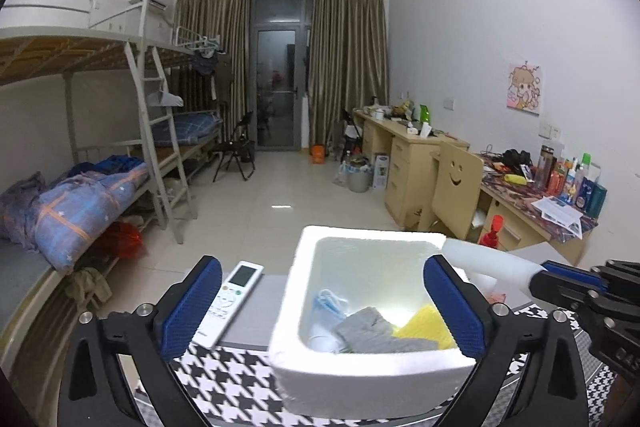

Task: Organize soft objects
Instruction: 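Open both tools to drop the sock and foam block into the box, then withdraw both tools from the foam box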

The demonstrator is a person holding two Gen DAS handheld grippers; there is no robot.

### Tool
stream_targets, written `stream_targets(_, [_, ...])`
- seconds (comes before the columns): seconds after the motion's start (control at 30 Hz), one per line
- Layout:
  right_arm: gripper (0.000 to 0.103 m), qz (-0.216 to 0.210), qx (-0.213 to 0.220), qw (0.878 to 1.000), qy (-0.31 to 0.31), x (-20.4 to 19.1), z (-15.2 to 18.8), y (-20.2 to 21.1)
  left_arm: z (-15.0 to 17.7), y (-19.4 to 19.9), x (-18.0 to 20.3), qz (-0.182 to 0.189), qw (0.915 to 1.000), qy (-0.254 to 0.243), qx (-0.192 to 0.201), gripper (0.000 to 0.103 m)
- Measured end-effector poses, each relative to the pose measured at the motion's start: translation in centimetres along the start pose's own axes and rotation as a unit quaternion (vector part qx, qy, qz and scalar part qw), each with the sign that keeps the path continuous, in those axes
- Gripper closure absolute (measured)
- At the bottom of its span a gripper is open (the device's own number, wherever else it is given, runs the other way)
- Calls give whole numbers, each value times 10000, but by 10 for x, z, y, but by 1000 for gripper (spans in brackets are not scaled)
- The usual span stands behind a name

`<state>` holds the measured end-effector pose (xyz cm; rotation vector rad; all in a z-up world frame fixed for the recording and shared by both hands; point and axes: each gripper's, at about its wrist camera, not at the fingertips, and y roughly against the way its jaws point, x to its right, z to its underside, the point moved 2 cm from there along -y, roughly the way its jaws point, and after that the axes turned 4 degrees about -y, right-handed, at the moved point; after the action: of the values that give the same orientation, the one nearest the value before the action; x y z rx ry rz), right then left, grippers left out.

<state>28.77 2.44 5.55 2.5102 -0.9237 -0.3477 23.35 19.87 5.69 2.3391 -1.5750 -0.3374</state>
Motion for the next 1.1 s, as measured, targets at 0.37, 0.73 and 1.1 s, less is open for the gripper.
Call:
stream_targets(0.37, [89, -257, -98, 9995, -136, -12, -10, -27, 6, 31, -22, -299, 9995, 14, 131, 1])
stream_targets(0.73, [43, -198, -153, 9991, -348, -12, -9, -45, 16, 44, -40, -362, 9992, 97, 121, 1])
stream_targets(1.1, [11, 78, 275, 9990, -345, -13, -1, 6, 21, 68, -24, -210, 9996, 27, 188, 1])
